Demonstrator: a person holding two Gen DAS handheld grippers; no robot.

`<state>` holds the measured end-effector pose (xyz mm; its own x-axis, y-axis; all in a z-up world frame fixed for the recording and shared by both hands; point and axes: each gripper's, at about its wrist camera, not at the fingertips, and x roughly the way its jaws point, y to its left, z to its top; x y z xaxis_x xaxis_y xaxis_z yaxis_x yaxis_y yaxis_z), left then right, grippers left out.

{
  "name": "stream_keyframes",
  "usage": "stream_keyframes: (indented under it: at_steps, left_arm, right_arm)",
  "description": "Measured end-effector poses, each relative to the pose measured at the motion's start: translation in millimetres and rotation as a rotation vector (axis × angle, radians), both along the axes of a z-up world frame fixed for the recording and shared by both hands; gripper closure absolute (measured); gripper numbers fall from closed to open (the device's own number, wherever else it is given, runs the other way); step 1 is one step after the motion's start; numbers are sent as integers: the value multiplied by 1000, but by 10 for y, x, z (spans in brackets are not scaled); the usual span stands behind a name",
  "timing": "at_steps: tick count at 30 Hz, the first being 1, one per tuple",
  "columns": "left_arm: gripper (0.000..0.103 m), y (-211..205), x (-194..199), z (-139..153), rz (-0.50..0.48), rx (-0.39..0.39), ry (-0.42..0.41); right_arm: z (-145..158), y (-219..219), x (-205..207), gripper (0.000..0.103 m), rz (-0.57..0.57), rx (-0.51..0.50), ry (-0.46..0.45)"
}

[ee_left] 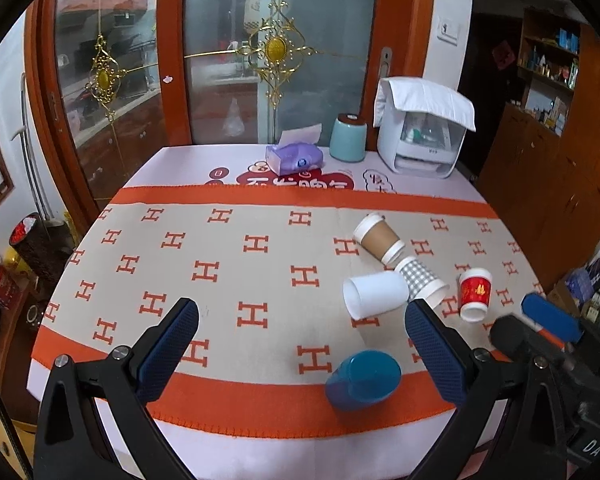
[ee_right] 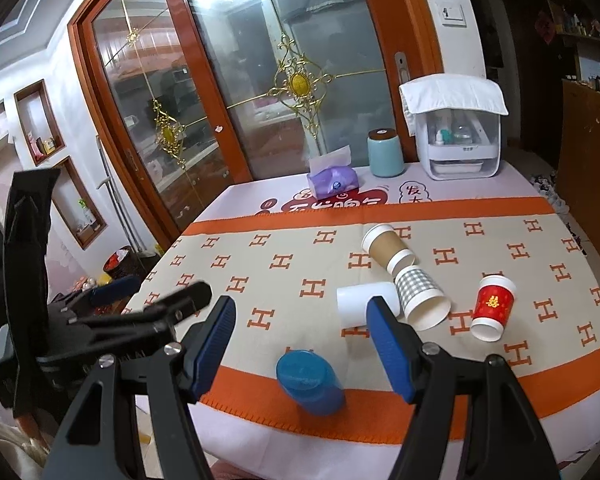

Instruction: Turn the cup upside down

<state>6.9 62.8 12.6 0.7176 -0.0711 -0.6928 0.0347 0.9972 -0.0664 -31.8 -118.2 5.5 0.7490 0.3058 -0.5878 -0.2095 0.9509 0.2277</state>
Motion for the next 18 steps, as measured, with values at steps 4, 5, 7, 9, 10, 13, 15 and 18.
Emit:
stream_keyframes:
  at_steps: [4, 5, 7, 9, 10, 13, 15, 18]
  left_arm:
    - [1, -72, -30, -28, 12, 47, 6]
    - [1, -77, -32, -31, 19, 53, 8]
    - [1, -71, -43, -43, 25, 42, 10]
    - [1, -54, -56, -59, 29, 17, 15]
    - [1, -52, -61, -66, 31, 11, 15]
    - [1, -65, -73, -85, 37, 15, 18]
    - [1, -76, -74, -100, 41, 18, 21]
    - [1, -83, -65, -113, 41, 16, 25]
  right_arm:
    - [-4, 11, -29, 35, -15, -15, -6]
    - [-12, 11, -32, 35, -17, -17, -5]
    - [-30, 9, -41, 35, -24, -17, -4]
    - [-56, 0, -42, 35, -29, -15, 2]
    - [-68, -7, -40, 35, -30, -13, 5]
    - [-96, -27, -36, 35, -35, -4, 18]
    - [-109, -42, -26, 35, -39, -1, 25]
    - [-122, -54, -21, 35, -44, 0, 29]
